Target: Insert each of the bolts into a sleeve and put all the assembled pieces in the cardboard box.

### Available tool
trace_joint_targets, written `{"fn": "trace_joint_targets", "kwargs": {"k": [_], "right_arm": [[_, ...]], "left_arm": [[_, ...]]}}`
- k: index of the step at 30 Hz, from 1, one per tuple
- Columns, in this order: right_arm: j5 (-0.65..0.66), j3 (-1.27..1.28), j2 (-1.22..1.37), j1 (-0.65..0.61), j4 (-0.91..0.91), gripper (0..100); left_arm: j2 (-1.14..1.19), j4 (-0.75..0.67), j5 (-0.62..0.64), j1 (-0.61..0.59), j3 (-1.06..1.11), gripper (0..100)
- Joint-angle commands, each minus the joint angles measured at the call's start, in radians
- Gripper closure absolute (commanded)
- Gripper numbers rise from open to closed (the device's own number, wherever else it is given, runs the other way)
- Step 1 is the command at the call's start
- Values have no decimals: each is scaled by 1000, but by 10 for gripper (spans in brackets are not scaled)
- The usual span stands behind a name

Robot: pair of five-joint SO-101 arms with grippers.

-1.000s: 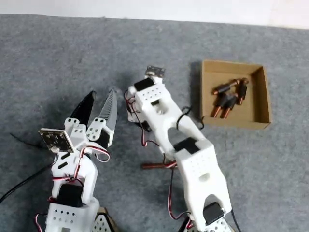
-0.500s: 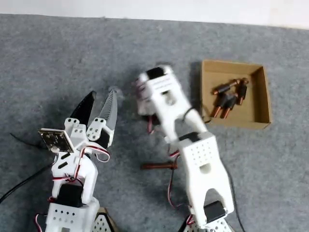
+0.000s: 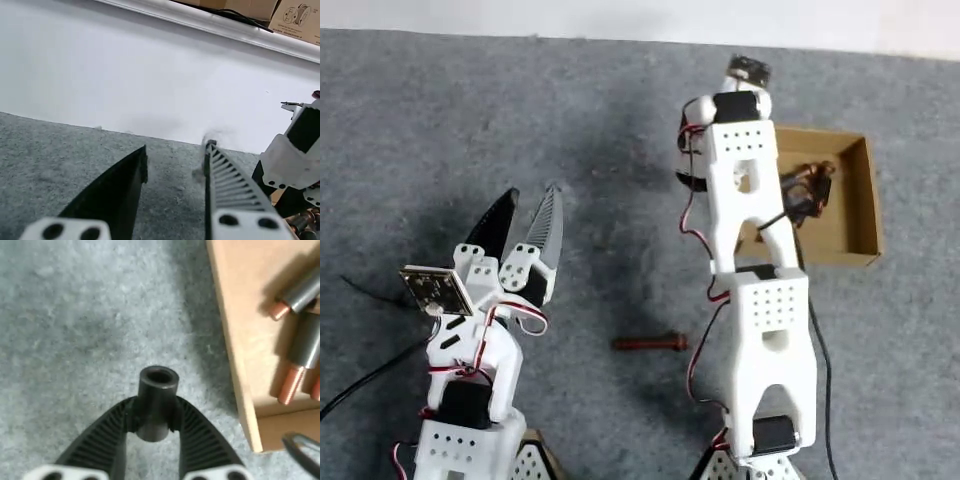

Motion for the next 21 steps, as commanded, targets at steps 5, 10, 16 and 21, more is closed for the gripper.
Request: {"fn": "trace_joint_targets", "kwargs": {"k": [5, 10, 16, 21], "right_arm": [[77, -54, -22, -2, 5, 994], [181, -54, -30, -5, 41, 994], [206, -64, -31, 50, 41, 994], [385, -64, -50, 110, 42, 994]], "left_arm": [[-13, -18, -9, -2, 19, 818], [-13, -18, -9, -2, 19, 818], [-13, -17, -9, -2, 19, 818], [-13, -17, -9, -2, 19, 818]]}}
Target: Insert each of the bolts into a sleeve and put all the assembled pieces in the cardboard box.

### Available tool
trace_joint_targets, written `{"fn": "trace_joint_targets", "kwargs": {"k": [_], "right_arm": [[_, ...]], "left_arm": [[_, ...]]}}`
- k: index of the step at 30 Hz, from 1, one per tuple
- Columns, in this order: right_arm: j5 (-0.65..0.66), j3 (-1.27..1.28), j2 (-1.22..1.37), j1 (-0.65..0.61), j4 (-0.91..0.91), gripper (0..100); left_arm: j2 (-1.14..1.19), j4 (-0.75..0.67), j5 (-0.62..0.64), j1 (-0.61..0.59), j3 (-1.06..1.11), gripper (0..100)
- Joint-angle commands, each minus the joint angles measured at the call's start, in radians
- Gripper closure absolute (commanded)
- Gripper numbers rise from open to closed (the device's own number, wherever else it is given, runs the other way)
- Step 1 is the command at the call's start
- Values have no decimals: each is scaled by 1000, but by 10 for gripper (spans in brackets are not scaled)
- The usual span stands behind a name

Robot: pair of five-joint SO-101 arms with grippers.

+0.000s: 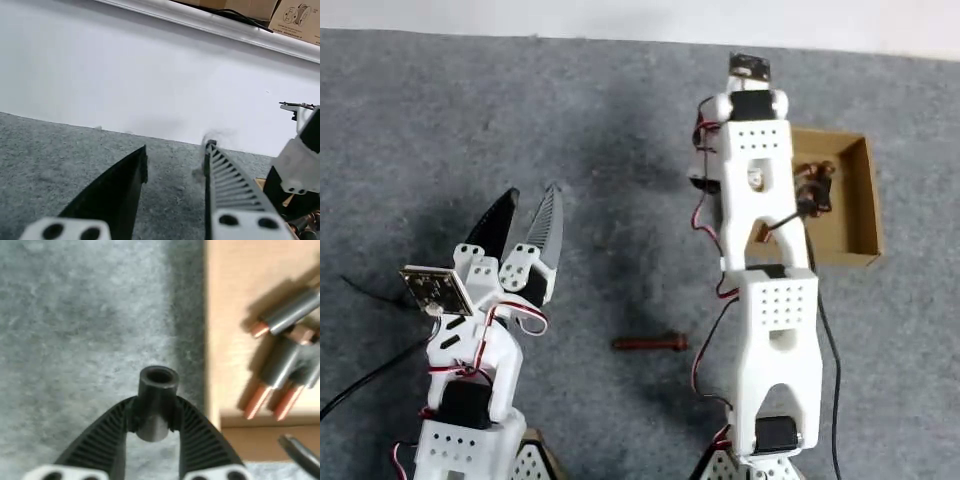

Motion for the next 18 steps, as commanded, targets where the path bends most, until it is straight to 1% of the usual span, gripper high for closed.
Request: {"fn": "trace_joint_targets", "kwargs": {"k": [1, 3, 6, 9, 13, 18], "right_arm": [[157, -58, -71, 56, 19, 994], [189, -53, -137, 93, 19, 994], [192, -41, -262, 154, 19, 994], [192, 62, -426, 193, 19, 994], [192, 367, -688, 182, 19, 994], [193, 915, -1032, 117, -16, 994]], "left_arm": [[-13, -17, -9, -2, 19, 818], [-13, -17, -9, -2, 19, 818], [-13, -17, -9, -2, 19, 818], [-13, -17, -9, 7, 19, 818], [-13, -17, -9, 19, 19, 818], [-13, -17, -9, 19, 19, 818]]}}
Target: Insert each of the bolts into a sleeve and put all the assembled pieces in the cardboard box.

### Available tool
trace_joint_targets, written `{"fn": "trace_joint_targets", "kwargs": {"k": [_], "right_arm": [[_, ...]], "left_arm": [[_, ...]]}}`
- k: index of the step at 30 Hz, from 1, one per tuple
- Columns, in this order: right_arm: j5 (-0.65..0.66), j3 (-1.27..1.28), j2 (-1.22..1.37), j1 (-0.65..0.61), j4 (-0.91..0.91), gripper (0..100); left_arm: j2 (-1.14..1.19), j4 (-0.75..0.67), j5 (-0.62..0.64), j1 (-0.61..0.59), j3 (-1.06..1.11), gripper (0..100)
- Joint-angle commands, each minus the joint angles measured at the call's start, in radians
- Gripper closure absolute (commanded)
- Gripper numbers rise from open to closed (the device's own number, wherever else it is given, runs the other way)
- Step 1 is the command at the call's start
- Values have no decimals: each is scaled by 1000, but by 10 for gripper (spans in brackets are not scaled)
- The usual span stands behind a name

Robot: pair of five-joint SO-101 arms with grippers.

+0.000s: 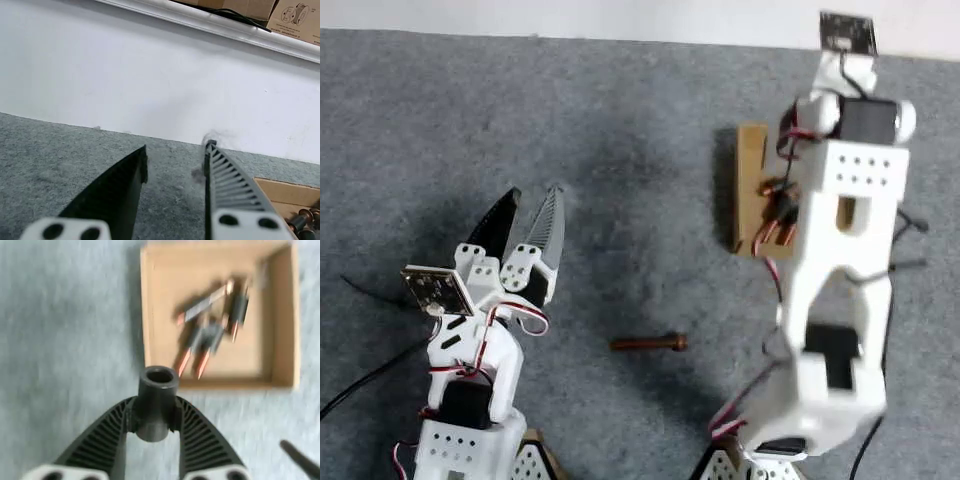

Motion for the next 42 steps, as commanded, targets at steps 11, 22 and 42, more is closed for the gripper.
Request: {"fn": "trace_joint_targets", "kwargs": {"k": [11, 22, 42], "right_arm": [[161, 1494, -906, -54, -513, 994], [158, 1728, -785, -56, -823, 921], [80, 1527, -329, -58, -943, 886]], "left_arm": [[-13, -17, -9, 15, 19, 817], [-13, -17, -9, 18, 21, 818], [-13, -17, -9, 18, 21, 817]]}}
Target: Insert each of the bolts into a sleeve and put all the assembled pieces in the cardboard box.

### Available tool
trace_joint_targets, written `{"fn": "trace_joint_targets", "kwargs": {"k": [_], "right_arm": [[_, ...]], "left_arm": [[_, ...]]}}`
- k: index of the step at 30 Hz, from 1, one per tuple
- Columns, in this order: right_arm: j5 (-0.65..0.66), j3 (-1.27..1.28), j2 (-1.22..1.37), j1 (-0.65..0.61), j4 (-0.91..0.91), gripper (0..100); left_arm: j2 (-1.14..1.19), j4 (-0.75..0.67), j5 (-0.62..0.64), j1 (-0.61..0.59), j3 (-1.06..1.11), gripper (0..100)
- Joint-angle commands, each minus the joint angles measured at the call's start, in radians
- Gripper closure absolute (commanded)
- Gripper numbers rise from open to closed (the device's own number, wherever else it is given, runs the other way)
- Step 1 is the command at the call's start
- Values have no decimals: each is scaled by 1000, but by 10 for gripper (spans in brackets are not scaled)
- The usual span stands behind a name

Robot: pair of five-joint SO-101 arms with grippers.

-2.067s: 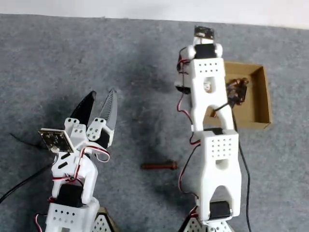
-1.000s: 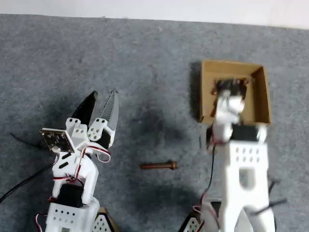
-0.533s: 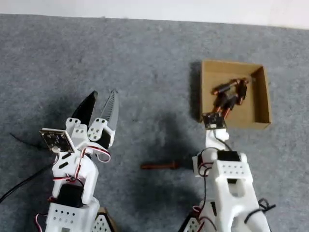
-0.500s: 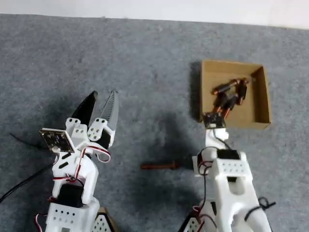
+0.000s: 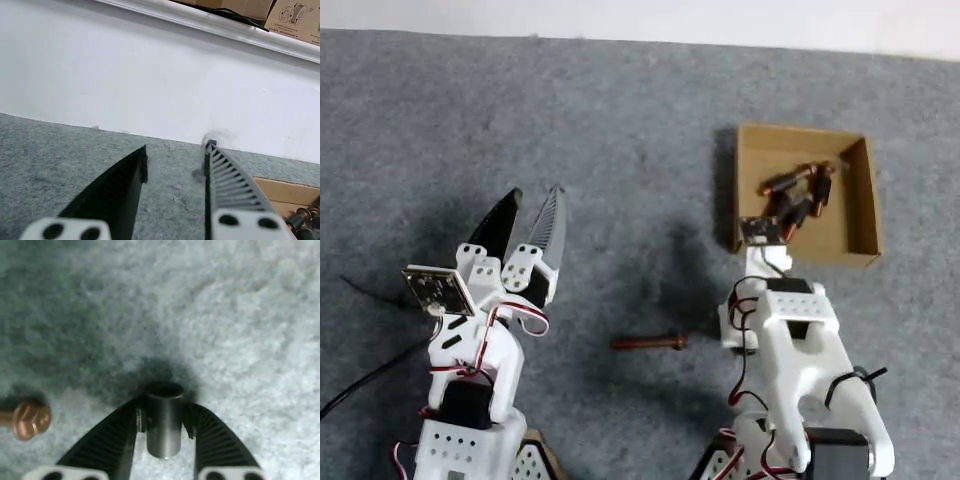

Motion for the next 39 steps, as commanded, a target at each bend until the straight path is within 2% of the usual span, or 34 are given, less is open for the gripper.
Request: {"fn": "trace_joint_targets", "kwargs": {"k": [1, 3, 6, 18, 30, 39], "right_arm": [[-23, -33, 27, -10, -64, 887], [-23, -33, 24, -5, -62, 899], [-23, -33, 24, -4, -62, 998], [-17, -45, -1, -27, 58, 994], [-21, 176, -472, -64, 64, 994], [-40, 186, -630, -59, 31, 994]], "left_arm": [[-13, -17, -9, 12, 21, 817], [-13, -17, -9, 12, 21, 817], [-13, -17, -9, 12, 21, 817], [-13, -17, -9, 12, 21, 818], [-13, -17, -9, 12, 21, 818], [-13, -17, -9, 12, 21, 818]]}}
